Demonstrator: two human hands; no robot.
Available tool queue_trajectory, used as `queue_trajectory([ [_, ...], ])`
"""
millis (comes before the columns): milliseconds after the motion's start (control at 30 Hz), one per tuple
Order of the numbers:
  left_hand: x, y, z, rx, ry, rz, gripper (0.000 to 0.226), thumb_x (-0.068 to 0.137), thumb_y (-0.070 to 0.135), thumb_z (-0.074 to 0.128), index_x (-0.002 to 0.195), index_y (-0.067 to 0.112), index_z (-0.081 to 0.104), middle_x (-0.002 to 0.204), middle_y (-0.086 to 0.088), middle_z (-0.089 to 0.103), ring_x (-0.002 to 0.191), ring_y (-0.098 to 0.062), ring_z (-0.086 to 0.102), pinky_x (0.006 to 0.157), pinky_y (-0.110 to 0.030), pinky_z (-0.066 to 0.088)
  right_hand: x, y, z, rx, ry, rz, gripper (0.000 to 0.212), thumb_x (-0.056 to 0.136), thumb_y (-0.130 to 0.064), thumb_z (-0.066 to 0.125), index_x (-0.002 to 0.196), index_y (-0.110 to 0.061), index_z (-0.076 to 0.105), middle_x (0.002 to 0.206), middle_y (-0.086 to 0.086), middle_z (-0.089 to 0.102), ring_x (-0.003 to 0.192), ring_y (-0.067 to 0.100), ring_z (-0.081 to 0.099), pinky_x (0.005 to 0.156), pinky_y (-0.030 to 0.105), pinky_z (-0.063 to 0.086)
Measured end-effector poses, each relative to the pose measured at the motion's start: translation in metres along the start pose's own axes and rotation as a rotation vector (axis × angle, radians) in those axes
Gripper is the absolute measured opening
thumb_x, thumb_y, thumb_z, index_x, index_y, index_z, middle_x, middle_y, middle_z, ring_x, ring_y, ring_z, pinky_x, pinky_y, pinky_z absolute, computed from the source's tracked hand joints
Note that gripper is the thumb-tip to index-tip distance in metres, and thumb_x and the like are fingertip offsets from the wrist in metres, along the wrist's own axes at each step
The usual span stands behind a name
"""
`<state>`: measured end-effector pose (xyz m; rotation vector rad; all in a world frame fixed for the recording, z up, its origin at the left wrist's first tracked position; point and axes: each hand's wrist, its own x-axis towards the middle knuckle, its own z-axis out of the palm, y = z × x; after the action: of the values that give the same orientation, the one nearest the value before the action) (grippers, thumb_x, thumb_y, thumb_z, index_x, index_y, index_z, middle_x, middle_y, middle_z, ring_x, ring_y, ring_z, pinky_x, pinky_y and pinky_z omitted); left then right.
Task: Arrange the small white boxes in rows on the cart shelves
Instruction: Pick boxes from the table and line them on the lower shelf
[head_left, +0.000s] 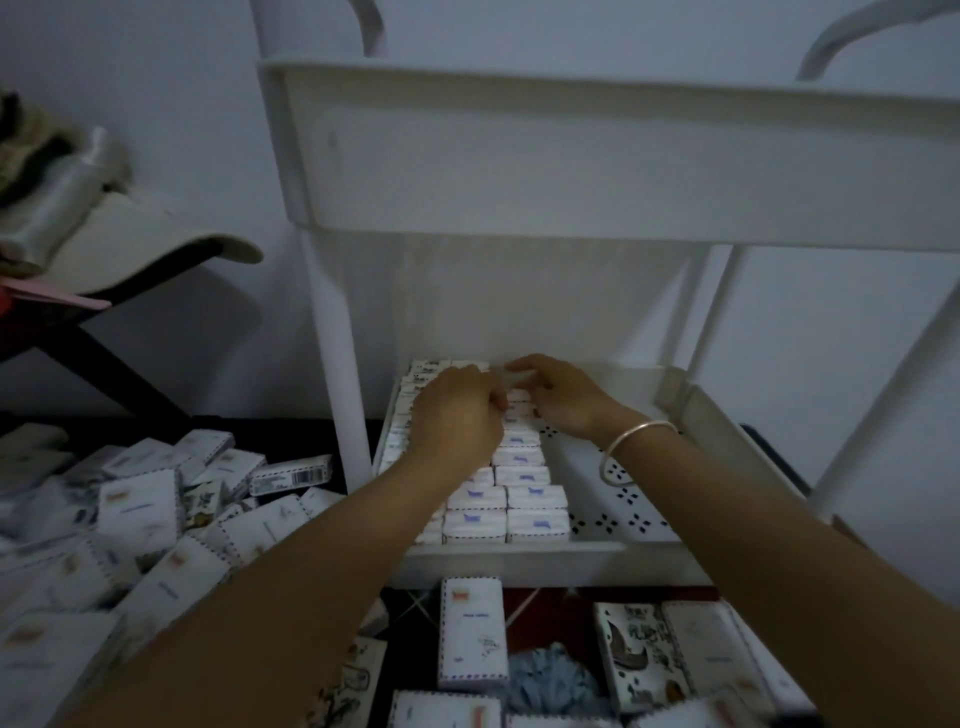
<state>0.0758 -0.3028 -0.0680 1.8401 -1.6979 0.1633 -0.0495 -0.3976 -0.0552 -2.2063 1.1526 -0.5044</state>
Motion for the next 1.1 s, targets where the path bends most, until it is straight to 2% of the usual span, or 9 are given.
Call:
queue_trajectory([
  [67,-0.003,0.007,-0.013,0.007,-0.082,-0.004,0.029,0.093,0.009,0.047,0.107,0.017,0.071,0.116,-0.003,0.067,0.104,-0.020,0.059,0.090,-0.031,0.044,-0.008,-0.007,-0.001,-0.030,0.040,-0.008,0.054,0.093,0.000,0.038,0.144,-0.020,0.038,0.141,0.011,0.049,0.123,0.022,0.051,0.093,0.024,0.045],
  [133,-0.011,0.017,-0.028,-0.032,-0.144,0.017,0.030,0.093,0.007,0.047,0.108,0.019,0.070,0.115,-0.001,0.067,0.097,-0.018,0.063,0.087,-0.029,0.048,-0.019,-0.013,-0.002,-0.065,0.082,-0.037,0.059,0.092,0.002,0.038,0.147,-0.018,0.032,0.148,0.012,0.042,0.134,0.025,0.042,0.108,0.031,0.037],
  [233,-0.038,0.032,-0.056,-0.166,-0.284,0.042,0.025,0.092,0.010,0.048,0.096,0.026,0.067,0.085,0.011,0.064,0.068,-0.008,0.062,0.068,-0.025,0.051,-0.045,-0.023,-0.008,-0.124,0.159,-0.124,0.059,0.090,0.005,0.041,0.145,-0.015,0.037,0.146,0.011,0.043,0.131,0.026,0.045,0.105,0.032,0.038],
  [367,-0.089,0.054,-0.085,-0.224,-0.623,0.132,0.007,0.088,0.032,0.063,0.089,0.028,0.069,0.078,0.018,0.062,0.067,0.008,0.056,0.060,-0.005,0.042,-0.095,-0.032,-0.018,-0.140,0.200,-0.194,0.054,0.088,0.006,0.041,0.138,-0.013,0.046,0.142,0.008,0.047,0.128,0.022,0.047,0.105,0.031,0.040],
  [533,-0.140,0.072,-0.097,-0.140,-0.980,0.226,0.050,0.078,0.064,0.065,0.116,0.033,0.059,0.102,0.021,0.061,0.083,0.005,0.056,0.069,-0.011,0.045,-0.173,-0.024,-0.028,-0.252,0.135,-0.247,0.041,0.090,0.000,0.047,0.121,-0.023,0.062,0.127,-0.005,0.059,0.118,0.010,0.051,0.102,0.023,0.039],
  [667,-0.149,0.080,-0.091,-0.010,-0.963,0.295,0.064,0.077,0.062,0.068,0.127,0.026,0.052,0.119,0.010,0.058,0.098,-0.005,0.055,0.084,-0.022,0.049,-0.225,-0.019,-0.038,-0.371,0.039,-0.228,0.028,0.094,-0.009,0.053,0.113,-0.026,0.066,0.112,-0.010,0.064,0.103,0.005,0.055,0.093,0.027,0.047],
  [800,-0.148,0.083,-0.085,0.004,-0.979,0.274,0.063,0.077,0.058,0.071,0.126,0.023,0.051,0.118,0.007,0.057,0.091,-0.007,0.052,0.079,-0.022,0.047,-0.257,-0.016,-0.045,-0.452,-0.135,-0.153,0.017,0.094,-0.026,0.058,0.106,-0.030,0.069,0.108,-0.015,0.063,0.096,0.000,0.054,0.087,0.024,0.048],
  [967,-0.146,0.080,-0.081,-0.148,-0.918,0.153,0.039,0.076,0.044,0.077,0.106,0.027,0.058,0.102,0.011,0.062,0.085,-0.005,0.057,0.068,-0.020,0.047,-0.270,-0.007,-0.047,-0.515,-0.228,-0.068,0.045,0.085,-0.057,0.060,0.125,-0.036,0.058,0.120,-0.017,0.053,0.103,0.001,0.050,0.090,0.023,0.045],
  [1100,-0.143,0.073,-0.083,-0.250,-0.868,0.019,0.028,0.083,0.035,0.071,0.100,0.031,0.049,0.097,0.013,0.058,0.088,-0.005,0.058,0.070,-0.021,0.049,-0.271,0.001,-0.048,-0.528,-0.250,-0.060,0.050,0.078,-0.059,0.067,0.122,-0.038,0.059,0.117,-0.019,0.051,0.100,-0.001,0.047,0.089,0.020,0.041],
])
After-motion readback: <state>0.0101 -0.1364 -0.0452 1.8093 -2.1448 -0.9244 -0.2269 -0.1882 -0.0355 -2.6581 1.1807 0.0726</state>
